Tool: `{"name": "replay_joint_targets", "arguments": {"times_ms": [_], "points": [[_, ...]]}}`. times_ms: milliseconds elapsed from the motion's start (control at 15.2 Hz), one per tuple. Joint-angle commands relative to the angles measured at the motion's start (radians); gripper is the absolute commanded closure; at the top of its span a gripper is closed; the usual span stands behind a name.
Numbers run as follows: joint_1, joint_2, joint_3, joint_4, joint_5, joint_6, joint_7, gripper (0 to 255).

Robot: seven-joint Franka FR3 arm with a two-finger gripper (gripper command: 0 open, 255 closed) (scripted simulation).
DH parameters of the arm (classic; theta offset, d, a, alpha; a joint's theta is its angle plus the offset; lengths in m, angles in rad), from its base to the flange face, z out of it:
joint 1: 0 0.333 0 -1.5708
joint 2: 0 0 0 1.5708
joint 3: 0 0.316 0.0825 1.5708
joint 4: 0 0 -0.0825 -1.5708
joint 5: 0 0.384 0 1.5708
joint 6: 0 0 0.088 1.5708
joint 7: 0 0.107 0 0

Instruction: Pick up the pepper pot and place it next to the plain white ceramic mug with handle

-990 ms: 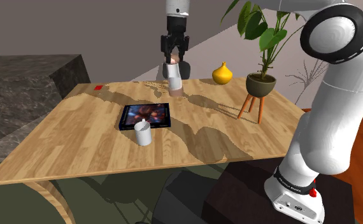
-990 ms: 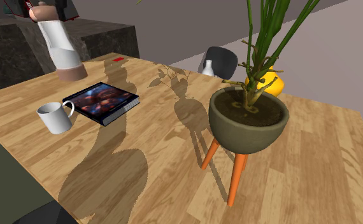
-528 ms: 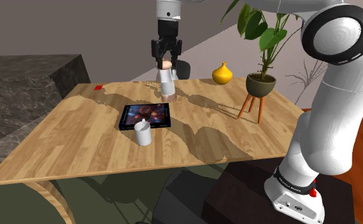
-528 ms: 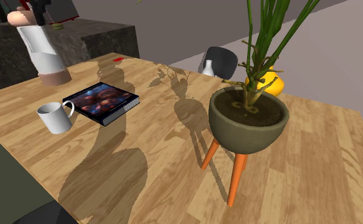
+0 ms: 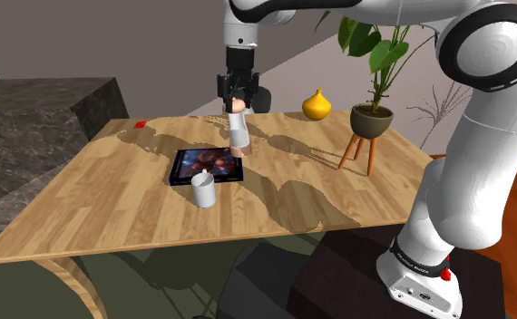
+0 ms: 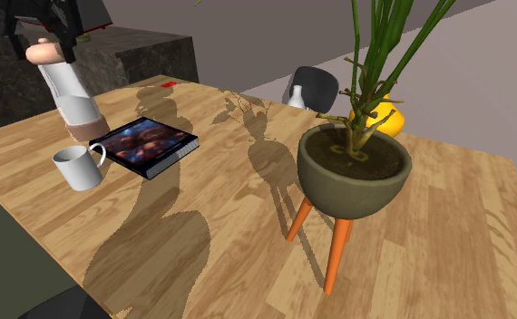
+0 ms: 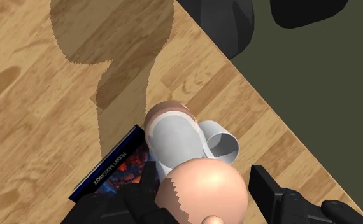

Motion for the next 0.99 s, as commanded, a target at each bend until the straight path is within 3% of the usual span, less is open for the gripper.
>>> {"name": "replay_joint_targets", "arguments": {"times_ms": [0, 924], "points": [[0.000, -0.002, 0.000, -0.028, 0.000, 0.027, -0.003, 255], [0.003, -0.007, 0.002, -0.222, 0.004, 0.215, -0.023, 255]]}}
